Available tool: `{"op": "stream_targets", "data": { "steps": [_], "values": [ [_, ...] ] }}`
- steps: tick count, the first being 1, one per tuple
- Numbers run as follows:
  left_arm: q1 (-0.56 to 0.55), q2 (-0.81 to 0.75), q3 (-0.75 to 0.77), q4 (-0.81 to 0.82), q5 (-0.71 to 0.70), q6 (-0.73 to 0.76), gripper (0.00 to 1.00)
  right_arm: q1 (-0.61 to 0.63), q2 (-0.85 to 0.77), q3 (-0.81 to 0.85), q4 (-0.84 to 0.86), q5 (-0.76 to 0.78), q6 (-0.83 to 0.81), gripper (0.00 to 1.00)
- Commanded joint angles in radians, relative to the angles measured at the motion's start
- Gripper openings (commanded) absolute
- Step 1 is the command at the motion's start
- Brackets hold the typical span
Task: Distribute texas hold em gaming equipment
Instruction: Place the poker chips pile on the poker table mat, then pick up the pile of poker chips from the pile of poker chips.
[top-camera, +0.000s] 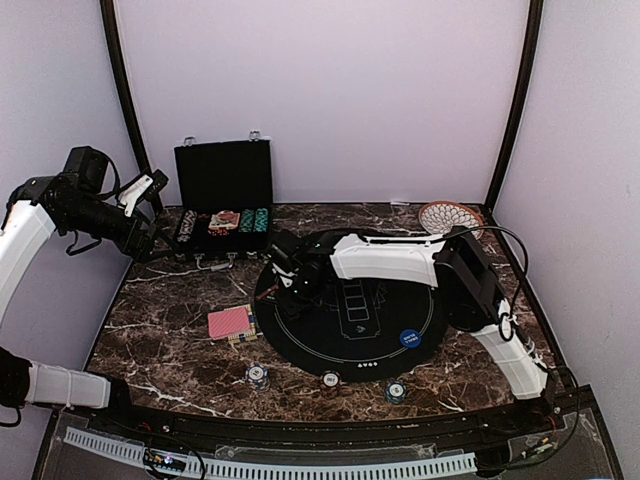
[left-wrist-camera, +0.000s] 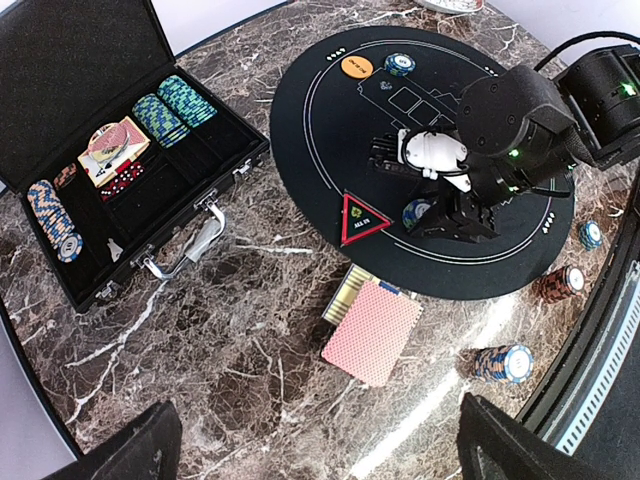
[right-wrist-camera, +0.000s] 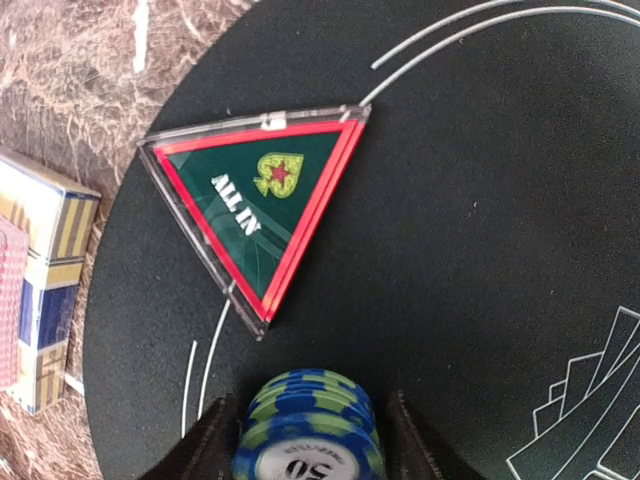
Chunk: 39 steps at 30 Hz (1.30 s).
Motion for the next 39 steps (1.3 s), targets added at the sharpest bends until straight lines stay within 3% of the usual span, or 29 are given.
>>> {"op": "stream_targets", "data": {
  "steps": [1, 4, 10, 17, 28, 33, 39],
  "values": [
    [-0.004, -0.012, 0.002, -0.009, 0.004, 0.003, 0.99, -0.016, 0.006, 0.032, 0.008, 0.013, -0.015, 0.58],
    [-0.004, -0.011, 0.005, -0.011, 0.003, 0.004, 0.99, -0.017, -0.028, 0.03, -0.01, 0.024, -0.022, 0.64],
    [-0.005, -0.006, 0.008, -0.017, -0.01, 0.011, 0.99, -0.01, -0.205, -0.102, -0.012, 0.047, -0.011, 0.66],
    [-0.004, 0.004, 0.01, -0.024, -0.02, 0.022, 0.99, 0.032, -0.536, -0.468, 0.018, 0.069, 0.084, 0.82],
    [-0.009, -0.01, 0.013, -0.032, -0.016, 0.024, 0.99, 0.124, -0.973, -1.044, -0.017, 0.012, 0.34, 0.85],
    [-0.01, -0.008, 0.011, -0.035, -0.018, 0.015, 0.99, 0.197, -1.042, -1.147, 0.004, 0.0, 0.435, 0.87],
    [-0.01, 0.001, 0.026, -0.041, -0.008, 0.005, 0.99, 0.217, -0.992, -1.19, 0.055, -0.019, 0.428, 0.89]
  ]
}}
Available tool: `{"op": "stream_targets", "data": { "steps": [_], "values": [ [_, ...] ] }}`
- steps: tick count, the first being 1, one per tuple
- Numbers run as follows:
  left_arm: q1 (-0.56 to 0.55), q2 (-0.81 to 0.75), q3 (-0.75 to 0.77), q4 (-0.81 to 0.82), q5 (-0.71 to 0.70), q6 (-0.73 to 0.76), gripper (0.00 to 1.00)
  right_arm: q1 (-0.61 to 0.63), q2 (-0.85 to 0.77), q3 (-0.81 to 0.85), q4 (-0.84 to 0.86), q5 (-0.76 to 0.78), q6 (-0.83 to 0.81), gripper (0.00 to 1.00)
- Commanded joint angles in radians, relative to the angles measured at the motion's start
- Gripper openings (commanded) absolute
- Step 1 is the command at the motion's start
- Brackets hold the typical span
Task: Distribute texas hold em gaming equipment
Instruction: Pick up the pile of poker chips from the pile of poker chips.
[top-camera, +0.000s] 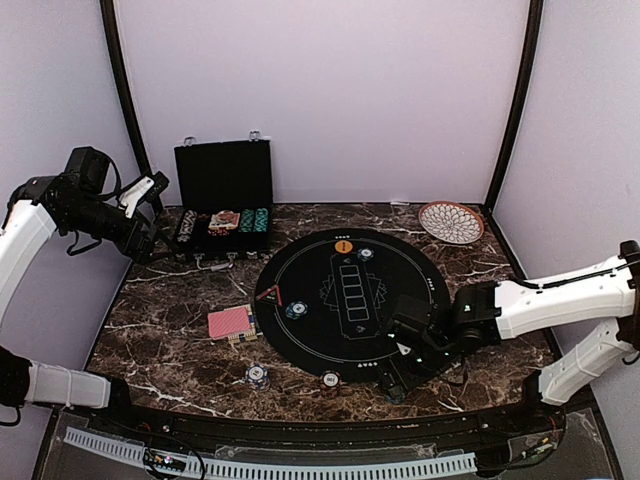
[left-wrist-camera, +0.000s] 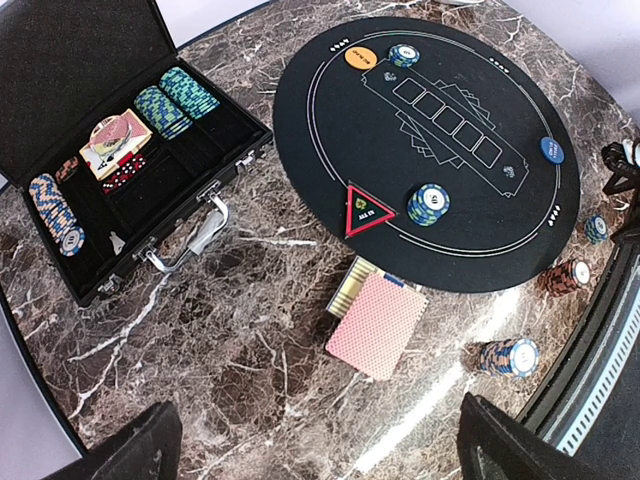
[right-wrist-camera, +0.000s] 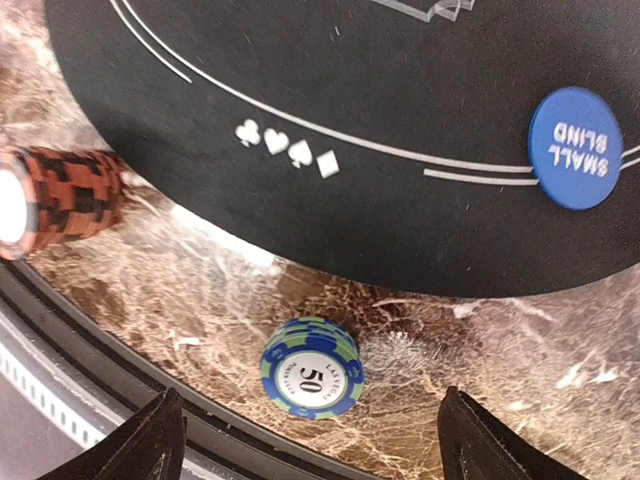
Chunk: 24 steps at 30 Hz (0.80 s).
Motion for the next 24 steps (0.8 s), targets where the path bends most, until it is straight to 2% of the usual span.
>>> {"op": "stream_targets", "data": {
  "steps": [1, 6, 12, 20, 24],
  "values": [
    [-0.004, 0.0, 0.031, -0.032, 0.018, -0.003, 0.99, 0.01, 0.044, -0.016, 0.066, -0.017, 0.023, 0.89],
    [-0.006, 0.02, 0.047, -0.035, 0.027, -0.005, 0.99, 0.01, 0.131, 0.002, 0.084, -0.015, -0.002, 0.88],
    [-0.007, 0.022, 0.044, -0.021, 0.036, -0.008, 0.99, 0.011, 0.186, 0.015, 0.11, -0.011, -0.018, 0.8],
    [-0.011, 0.004, 0.022, -0.017, 0.034, -0.002, 0.99, 0.017, 0.21, 0.032, 0.117, -0.02, -0.017, 0.62],
    [-0.011, 0.006, 0.014, -0.008, 0.042, -0.008, 0.99, 0.019, 0.212, 0.04, 0.095, -0.012, -0.022, 0.57]
  ]
}}
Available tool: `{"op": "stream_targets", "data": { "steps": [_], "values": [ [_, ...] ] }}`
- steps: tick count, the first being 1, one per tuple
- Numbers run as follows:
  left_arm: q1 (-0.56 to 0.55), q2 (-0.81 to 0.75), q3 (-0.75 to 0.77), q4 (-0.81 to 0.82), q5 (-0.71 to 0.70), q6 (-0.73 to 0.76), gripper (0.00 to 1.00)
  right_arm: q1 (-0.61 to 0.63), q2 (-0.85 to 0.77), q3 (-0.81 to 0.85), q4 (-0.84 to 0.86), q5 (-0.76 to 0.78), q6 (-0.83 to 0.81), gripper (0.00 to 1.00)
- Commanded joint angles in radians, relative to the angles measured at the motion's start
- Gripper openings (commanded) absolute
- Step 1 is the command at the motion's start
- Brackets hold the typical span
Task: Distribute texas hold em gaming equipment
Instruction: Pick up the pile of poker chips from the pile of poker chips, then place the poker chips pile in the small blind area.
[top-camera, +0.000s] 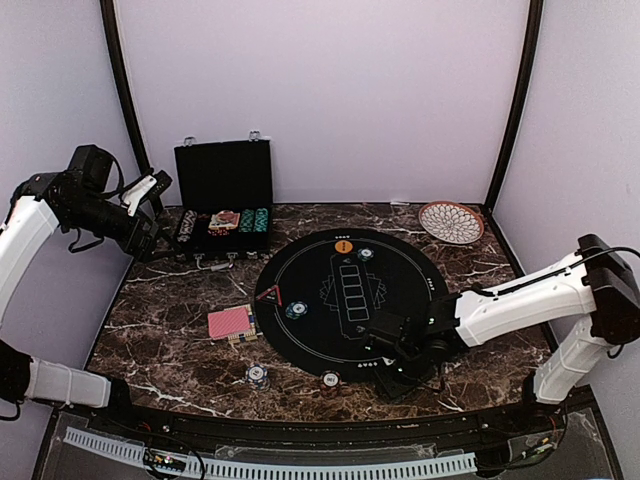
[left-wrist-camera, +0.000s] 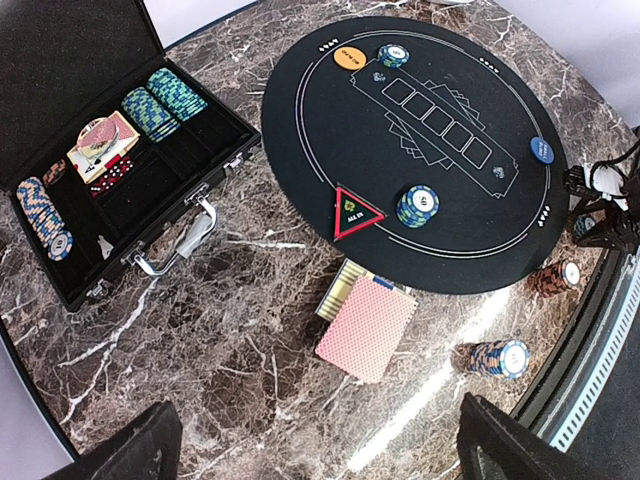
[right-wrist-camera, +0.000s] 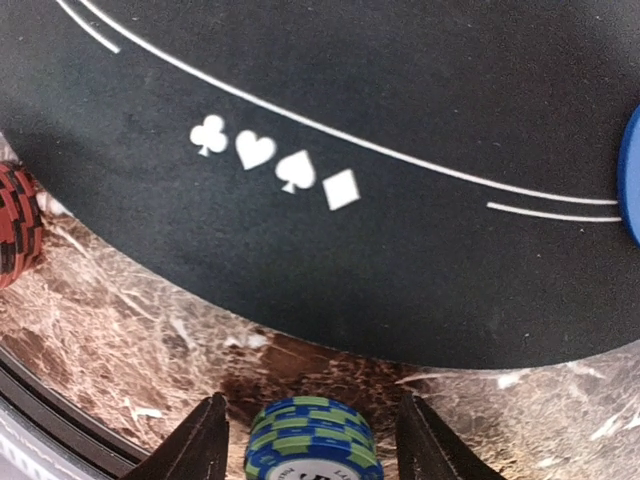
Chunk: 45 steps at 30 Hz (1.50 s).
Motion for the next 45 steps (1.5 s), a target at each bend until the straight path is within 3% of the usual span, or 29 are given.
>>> {"op": "stream_targets", "data": {
  "steps": [1, 15, 36, 40, 45],
  "values": [
    [-0.005, -0.017, -0.007, 0.007, 0.023, -0.006, 0.99, 0.013, 0.009, 0.028, 0.003, 0.002, -0.007, 0.56],
    [-0.007, 0.002, -0.003, 0.012, 0.015, -0.003, 0.99, 0.027, -0.004, 0.041, -0.054, 0.014, 0.006, 0.53],
    [-0.007, 0.006, 0.004, 0.014, 0.006, -0.001, 0.99, 0.013, -0.06, 0.155, -0.192, 0.096, -0.016, 0.16],
    [-0.007, 0.008, 0.007, 0.017, 0.001, -0.001, 0.99, -0.052, -0.064, 0.208, -0.253, 0.129, -0.033, 0.07],
    [-0.008, 0.007, 0.013, 0.016, -0.002, -0.002, 0.99, -0.199, -0.063, 0.246, -0.25, 0.177, -0.105, 0.05]
  ]
}}
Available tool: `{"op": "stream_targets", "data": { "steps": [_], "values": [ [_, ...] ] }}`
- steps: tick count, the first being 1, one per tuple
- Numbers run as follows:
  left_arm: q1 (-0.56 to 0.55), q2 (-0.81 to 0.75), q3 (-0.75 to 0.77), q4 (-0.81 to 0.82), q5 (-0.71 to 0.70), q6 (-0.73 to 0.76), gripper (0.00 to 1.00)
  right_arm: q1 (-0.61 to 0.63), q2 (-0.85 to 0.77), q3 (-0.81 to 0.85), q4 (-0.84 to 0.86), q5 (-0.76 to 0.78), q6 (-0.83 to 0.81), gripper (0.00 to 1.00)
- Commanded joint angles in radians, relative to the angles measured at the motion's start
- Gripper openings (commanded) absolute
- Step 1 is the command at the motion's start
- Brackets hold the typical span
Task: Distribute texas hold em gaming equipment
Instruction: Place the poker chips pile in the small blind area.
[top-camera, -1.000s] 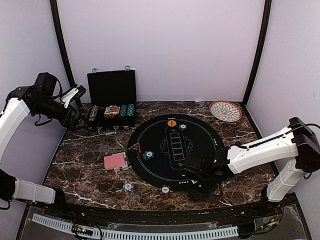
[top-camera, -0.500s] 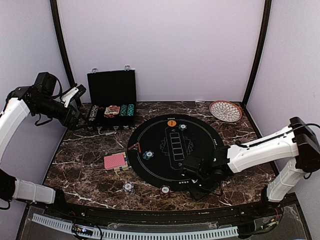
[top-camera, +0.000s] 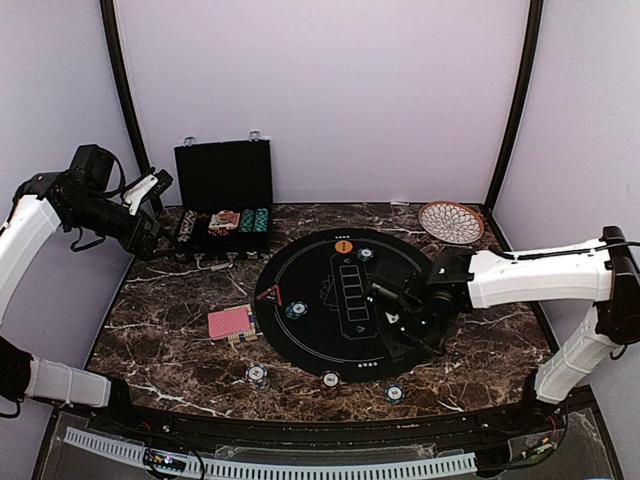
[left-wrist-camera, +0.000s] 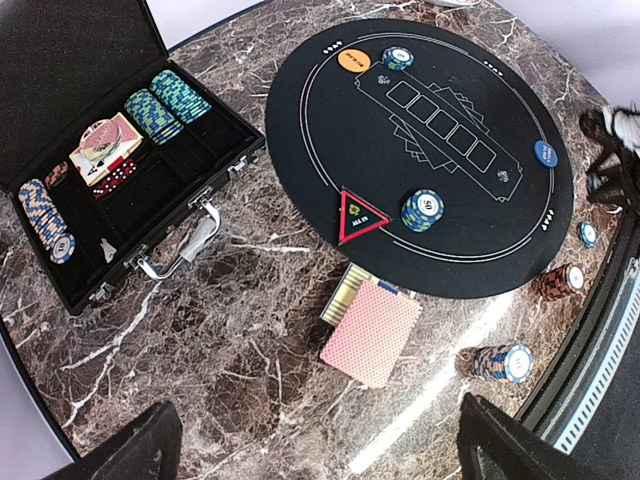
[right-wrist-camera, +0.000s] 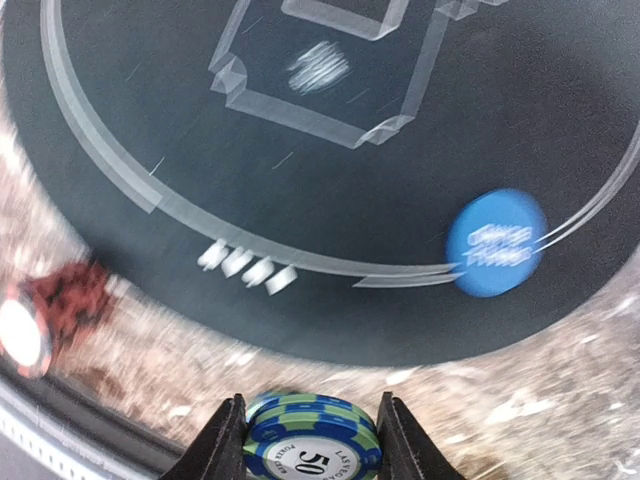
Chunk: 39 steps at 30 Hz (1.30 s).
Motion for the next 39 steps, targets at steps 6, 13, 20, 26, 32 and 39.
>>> {"op": "stream_targets", "data": {
  "steps": [6, 13, 20, 26, 32, 39],
  "values": [
    [-0.008, -0.004, 0.021, -0.004, -0.001, -0.001, 0.99, -0.299, 0.011, 0.032, 0.064, 0.079, -0.158, 0.05],
    [-0.008, -0.005, 0.03, -0.012, -0.004, -0.001, 0.99, -0.446, 0.074, -0.023, 0.188, 0.056, -0.199, 0.04],
    [-0.008, -0.01, 0.027, -0.017, -0.011, 0.006, 0.99, -0.482, 0.126, -0.094, 0.256, 0.037, -0.208, 0.08],
    [-0.008, -0.009, 0.022, -0.013, -0.012, 0.009, 0.99, -0.501, 0.145, -0.108, 0.277, 0.023, -0.221, 0.32],
    [-0.008, -0.01, 0.021, -0.014, -0.015, 0.011, 0.99, -0.505, 0.154, -0.09, 0.254, 0.042, -0.236, 0.55],
    [-0.008, -0.012, 0.019, -0.019, -0.021, 0.016, 0.99, -0.494, 0.094, -0.023, 0.191, 0.075, -0.247, 0.71]
  ]
}}
